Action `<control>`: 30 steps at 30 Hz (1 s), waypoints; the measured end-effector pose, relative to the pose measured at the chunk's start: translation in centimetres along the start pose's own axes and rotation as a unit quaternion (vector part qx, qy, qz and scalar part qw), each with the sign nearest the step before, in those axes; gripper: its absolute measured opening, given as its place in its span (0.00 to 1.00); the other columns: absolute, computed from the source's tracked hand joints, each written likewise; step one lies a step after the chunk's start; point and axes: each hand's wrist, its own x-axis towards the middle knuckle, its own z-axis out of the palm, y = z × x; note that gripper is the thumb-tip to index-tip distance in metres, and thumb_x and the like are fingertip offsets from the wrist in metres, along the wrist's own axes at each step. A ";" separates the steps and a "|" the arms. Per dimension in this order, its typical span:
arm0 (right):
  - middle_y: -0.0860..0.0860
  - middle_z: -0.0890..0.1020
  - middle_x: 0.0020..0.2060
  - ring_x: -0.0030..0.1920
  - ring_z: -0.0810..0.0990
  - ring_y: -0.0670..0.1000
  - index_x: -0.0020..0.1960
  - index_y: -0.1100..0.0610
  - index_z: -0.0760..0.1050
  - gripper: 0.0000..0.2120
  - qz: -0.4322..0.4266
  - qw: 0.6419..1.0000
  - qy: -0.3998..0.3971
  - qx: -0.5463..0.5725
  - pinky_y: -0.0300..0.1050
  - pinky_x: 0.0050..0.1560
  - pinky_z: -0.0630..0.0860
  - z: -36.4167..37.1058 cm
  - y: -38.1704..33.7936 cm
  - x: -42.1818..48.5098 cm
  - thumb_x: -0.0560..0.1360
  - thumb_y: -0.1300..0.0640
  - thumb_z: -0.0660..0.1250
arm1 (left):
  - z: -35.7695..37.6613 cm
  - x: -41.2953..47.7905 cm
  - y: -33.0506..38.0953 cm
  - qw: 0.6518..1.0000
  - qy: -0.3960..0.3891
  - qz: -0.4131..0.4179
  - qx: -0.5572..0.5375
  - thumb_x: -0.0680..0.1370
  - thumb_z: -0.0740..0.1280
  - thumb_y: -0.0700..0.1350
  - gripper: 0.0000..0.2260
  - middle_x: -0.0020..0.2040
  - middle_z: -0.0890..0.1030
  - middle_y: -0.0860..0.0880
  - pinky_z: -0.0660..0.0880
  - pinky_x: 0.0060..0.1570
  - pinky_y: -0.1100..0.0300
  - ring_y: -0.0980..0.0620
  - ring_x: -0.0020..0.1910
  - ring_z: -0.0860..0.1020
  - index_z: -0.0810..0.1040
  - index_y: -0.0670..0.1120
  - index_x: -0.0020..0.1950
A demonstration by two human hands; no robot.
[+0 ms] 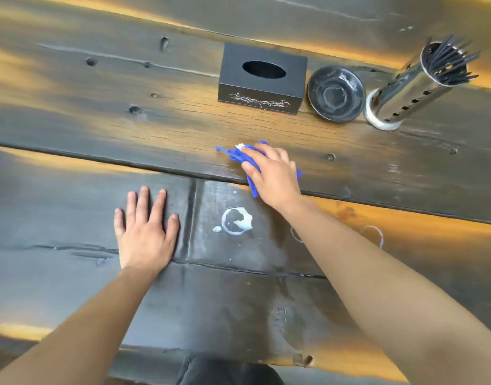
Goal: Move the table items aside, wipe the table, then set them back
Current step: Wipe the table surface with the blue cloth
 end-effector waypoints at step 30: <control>0.44 0.57 0.84 0.85 0.50 0.57 0.82 0.34 0.55 0.26 -0.216 0.958 -0.060 -0.177 0.62 0.80 0.51 8.7 -3.4 -9.1 0.84 0.35 0.47 | 0.7 0.2 -0.7 0.999 0.046 0.024 -0.005 0.82 0.53 0.61 0.28 0.84 0.55 0.47 0.45 0.80 0.40 0.46 0.83 0.49 0.58 0.57 0.82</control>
